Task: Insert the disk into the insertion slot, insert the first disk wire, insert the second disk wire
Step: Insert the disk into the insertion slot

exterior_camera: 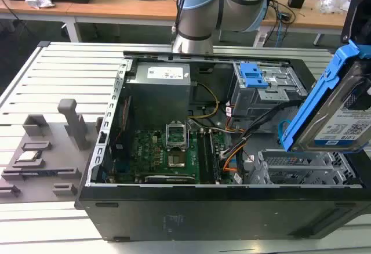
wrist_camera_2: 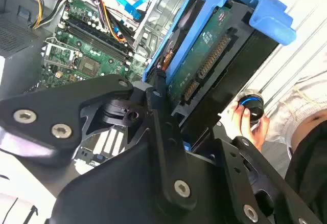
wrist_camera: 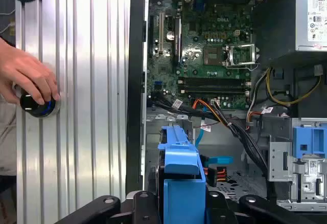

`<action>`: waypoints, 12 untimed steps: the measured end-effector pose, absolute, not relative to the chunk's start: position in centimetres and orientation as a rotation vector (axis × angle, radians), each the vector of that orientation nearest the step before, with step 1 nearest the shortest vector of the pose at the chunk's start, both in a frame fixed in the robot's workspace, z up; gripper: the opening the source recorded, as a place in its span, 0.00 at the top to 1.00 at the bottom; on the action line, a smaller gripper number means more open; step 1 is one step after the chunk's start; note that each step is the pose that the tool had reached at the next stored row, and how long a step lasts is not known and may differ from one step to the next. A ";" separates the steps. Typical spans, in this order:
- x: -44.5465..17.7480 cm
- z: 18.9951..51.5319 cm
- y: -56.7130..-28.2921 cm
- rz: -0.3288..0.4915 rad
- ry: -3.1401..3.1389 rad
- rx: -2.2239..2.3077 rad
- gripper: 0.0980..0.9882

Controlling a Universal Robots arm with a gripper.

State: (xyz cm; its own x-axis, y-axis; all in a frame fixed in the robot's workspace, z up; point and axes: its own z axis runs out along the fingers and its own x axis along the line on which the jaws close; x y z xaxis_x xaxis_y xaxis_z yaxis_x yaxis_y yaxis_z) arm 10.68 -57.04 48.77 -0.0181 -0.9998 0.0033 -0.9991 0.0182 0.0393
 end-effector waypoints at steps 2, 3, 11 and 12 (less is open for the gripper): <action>10.7 48.2 -57.0 -0.040 -2.220 2.180 0.70; 10.7 48.1 -57.0 -0.040 -2.220 2.180 0.70; 10.7 47.5 -57.0 -0.040 -2.220 2.180 0.70; 10.7 47.5 -57.0 -0.040 -2.220 2.180 0.70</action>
State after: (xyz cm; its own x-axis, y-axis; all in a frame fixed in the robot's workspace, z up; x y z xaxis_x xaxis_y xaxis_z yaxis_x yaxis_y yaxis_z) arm 10.68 -57.01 47.46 -0.0181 -0.9998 0.0034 -0.9991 0.0182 0.0393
